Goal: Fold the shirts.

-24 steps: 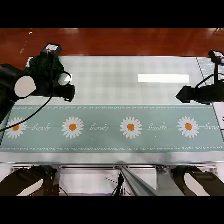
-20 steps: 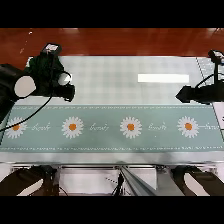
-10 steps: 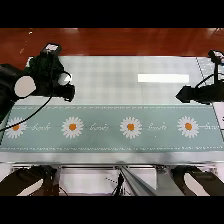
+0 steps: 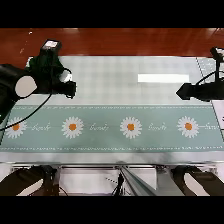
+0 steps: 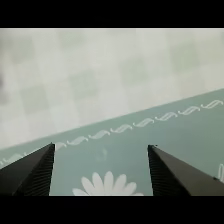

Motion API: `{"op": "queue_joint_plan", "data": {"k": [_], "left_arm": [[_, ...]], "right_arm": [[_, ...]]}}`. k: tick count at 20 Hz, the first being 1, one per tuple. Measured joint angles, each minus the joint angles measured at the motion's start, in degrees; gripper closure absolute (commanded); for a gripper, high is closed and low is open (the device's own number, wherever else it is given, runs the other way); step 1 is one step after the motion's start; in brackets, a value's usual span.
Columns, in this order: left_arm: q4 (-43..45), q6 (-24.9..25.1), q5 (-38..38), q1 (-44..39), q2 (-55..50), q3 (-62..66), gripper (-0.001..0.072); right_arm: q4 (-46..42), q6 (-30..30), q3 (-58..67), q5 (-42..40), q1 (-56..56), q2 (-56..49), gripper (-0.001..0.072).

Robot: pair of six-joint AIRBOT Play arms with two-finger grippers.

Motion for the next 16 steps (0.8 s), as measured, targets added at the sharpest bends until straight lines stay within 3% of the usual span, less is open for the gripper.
{"op": "queue_joint_plan", "data": {"k": [5,11,16], "left_arm": [[5.03,3.15,9.07,6.62,-0.94,0.35,-0.0013],[4.98,-1.97,19.02,23.23,-9.68,5.29,-0.0013],[3.34,-7.82,30.69,28.85,-19.98,7.98,-0.0013]], "right_arm": [[0.50,-0.02,0.00,-2.19,0.00,0.00,0.0102],[0.94,-0.33,0.00,-2.71,0.00,0.00,0.0102],[0.98,-0.35,-0.04,-2.38,0.00,0.00,0.0115]]}}
